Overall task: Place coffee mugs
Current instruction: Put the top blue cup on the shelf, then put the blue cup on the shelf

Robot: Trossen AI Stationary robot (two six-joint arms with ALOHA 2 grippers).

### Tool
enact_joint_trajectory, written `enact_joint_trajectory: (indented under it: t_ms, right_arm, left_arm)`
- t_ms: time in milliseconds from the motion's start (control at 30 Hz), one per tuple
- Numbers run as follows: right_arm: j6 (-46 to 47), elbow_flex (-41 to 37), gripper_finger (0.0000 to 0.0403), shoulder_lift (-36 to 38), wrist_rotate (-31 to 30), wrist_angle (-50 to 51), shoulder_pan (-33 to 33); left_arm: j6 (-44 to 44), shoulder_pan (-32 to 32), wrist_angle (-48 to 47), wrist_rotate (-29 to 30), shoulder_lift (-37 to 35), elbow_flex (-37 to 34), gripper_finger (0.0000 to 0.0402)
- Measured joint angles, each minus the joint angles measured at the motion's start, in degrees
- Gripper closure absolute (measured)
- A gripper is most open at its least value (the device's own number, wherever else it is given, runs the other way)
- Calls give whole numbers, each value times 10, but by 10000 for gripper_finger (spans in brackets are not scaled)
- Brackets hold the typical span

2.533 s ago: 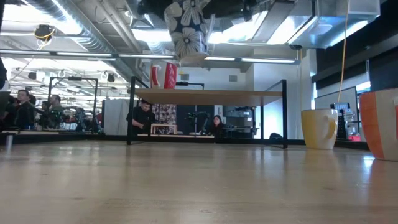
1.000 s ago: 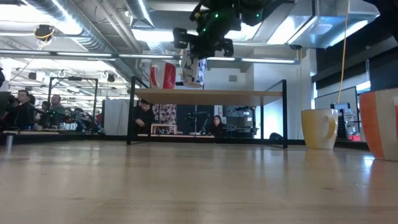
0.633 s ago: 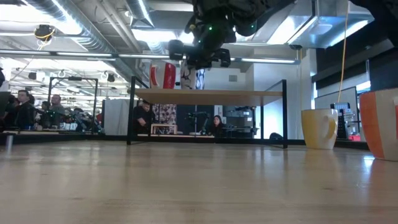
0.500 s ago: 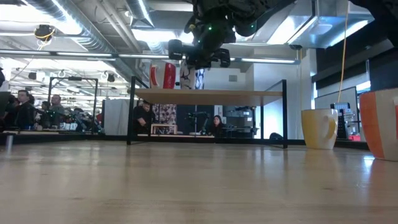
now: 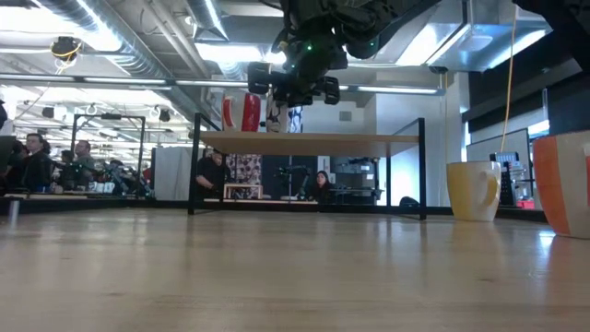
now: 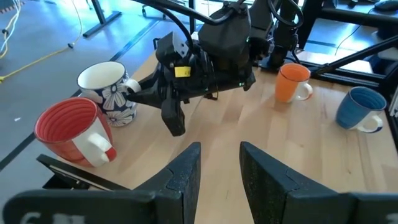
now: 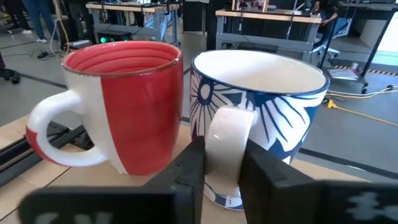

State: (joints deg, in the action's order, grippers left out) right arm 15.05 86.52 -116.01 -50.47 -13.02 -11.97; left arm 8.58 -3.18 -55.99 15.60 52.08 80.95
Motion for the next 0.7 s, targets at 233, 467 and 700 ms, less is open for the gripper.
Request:
enact_joint_trajectory:
  t_ms: [233,467,700]
  right_arm:
    - [1,0,283,0,1,-1,1]
    - [-17,0,244,2,-10,-1,7]
    - [-49,1,229,44,-16,7,19]
  left_arm:
    - [-2,0,0,8,0,0,297]
    - [-3,0,0,17,0,0,297]
    - [-2,-1,0,33,0,0,297]
